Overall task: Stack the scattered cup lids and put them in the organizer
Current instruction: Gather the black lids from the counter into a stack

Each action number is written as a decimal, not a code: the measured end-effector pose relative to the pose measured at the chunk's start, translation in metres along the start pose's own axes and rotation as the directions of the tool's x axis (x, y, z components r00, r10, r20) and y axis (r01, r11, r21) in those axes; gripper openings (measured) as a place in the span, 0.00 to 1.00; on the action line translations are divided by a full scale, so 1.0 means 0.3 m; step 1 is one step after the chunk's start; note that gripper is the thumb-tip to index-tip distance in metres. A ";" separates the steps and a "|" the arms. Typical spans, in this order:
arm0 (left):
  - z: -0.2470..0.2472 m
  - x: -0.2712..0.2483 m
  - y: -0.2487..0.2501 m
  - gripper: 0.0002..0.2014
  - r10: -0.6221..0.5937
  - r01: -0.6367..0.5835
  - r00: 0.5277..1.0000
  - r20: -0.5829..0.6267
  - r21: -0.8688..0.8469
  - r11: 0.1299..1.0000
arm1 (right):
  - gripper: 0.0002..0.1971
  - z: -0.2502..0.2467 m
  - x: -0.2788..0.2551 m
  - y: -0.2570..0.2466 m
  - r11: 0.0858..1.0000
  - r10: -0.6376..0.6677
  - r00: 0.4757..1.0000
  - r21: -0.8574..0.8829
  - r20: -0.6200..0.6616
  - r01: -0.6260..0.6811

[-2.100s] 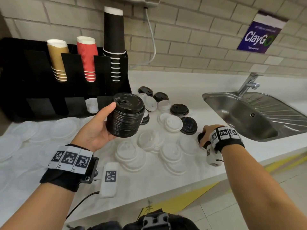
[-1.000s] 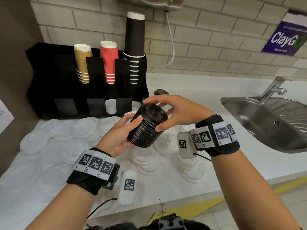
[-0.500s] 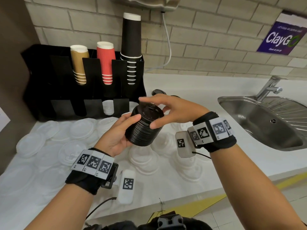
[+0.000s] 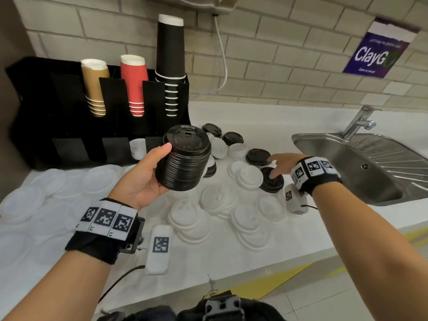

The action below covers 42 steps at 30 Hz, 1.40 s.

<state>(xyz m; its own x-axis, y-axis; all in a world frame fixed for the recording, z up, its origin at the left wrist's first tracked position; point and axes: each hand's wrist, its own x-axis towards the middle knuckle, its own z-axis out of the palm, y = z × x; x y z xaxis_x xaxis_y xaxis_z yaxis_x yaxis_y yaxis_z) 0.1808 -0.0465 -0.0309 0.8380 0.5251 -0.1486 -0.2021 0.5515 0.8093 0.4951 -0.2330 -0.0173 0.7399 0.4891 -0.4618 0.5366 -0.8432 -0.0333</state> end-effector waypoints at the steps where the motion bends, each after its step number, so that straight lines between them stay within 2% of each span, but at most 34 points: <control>1: -0.001 0.000 -0.003 0.23 -0.003 0.003 1.000 0.002 0.003 1.000 | 0.37 0.022 0.006 -0.002 1.000 0.000 1.000 -0.020 0.007 0.001; 5: -0.011 0.002 -0.012 0.22 -0.010 0.010 1.000 0.011 0.018 1.000 | 0.42 0.093 0.038 -0.003 0.996 -0.026 0.999 -0.085 -0.039 0.022; 10: -0.029 -0.002 -0.005 0.21 -0.001 0.001 1.000 0.000 0.018 1.000 | 0.36 0.139 0.062 -0.007 0.997 -0.060 0.988 -0.060 -0.144 0.052; 12: -0.031 -0.003 -0.002 0.21 0.000 0.001 1.000 -0.006 0.016 1.000 | 0.33 0.136 0.063 -0.010 0.995 -0.087 0.983 -0.067 -0.160 0.077; 15: -0.032 -0.002 -0.004 0.21 -0.002 0.002 1.000 -0.006 0.017 1.000 | 0.30 0.109 0.054 -0.017 0.990 -0.110 0.962 -0.109 -0.250 0.085; 19: -0.028 0.001 -0.011 0.21 -0.010 0.010 1.000 0.001 0.012 1.000 | 0.33 0.033 0.019 -0.044 0.970 -0.097 0.949 -0.242 -0.301 0.023; 21: -0.026 0.002 -0.017 0.22 -0.018 0.018 1.000 0.003 0.007 1.000 | 0.32 -0.012 -0.008 -0.060 0.986 -0.061 0.940 -0.170 -0.335 0.003; 23: -0.023 0.001 -0.023 0.23 -0.024 0.023 1.000 0.003 0.015 1.000 | 0.29 -0.052 -0.038 -0.072 0.992 -0.087 0.929 0.057 -0.361 0.115; 24: -0.021 0.001 -0.027 0.24 -0.028 0.028 1.000 0.005 0.021 0.999 | 0.27 -0.067 -0.060 -0.081 0.947 -0.143 0.920 0.219 -0.365 0.234; 26: -0.018 0.000 -0.035 0.24 -0.039 0.039 0.999 0.007 0.025 0.999 | 0.21 -0.078 -0.124 -0.118 0.727 -0.277 0.880 0.514 -0.386 0.454; 27: -0.016 -0.001 -0.040 0.25 -0.046 0.045 0.999 0.005 0.026 0.999 | 0.21 -0.075 -0.162 -0.146 0.617 -0.331 0.852 0.590 -0.406 0.521; 30: -0.013 -0.002 -0.055 0.25 -0.055 0.055 0.998 -0.005 0.040 0.998 | 0.22 -0.047 -0.268 -0.250 0.387 -0.494 0.735 0.639 -0.465 0.664; 32: -0.011 -0.004 -0.064 0.20 -0.055 0.055 0.998 0.010 0.047 0.997 | 0.23 -0.024 -0.330 -0.317 0.288 -0.582 0.654 0.629 -0.484 0.722; 35: -0.008 -0.010 -0.072 0.17 -0.061 0.058 0.998 0.032 0.068 0.996 | 0.21 0.008 -0.381 -0.392 0.229 -0.638 0.589 0.608 -0.496 0.760; 39: -0.008 -0.021 -0.073 0.21 -0.059 0.056 0.998 0.035 0.081 0.995 | 0.21 0.054 -0.391 -0.439 0.227 -0.643 0.564 0.574 -0.519 0.787; 42: -0.012 -0.031 -0.067 0.19 -0.044 0.041 0.998 0.039 0.082 0.996 | 0.21 0.082 -0.389 -0.459 0.220 -0.638 0.558 0.570 -0.531 0.792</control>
<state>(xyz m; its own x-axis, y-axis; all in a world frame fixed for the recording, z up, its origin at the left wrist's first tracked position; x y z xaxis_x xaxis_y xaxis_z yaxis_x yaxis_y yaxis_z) 0.1754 -0.0602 -0.0477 0.8652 0.4746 -0.1617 -0.1255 0.5172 0.8466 0.3249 -0.1795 0.0195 0.2863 0.9292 0.2338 0.4728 0.0752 -0.8779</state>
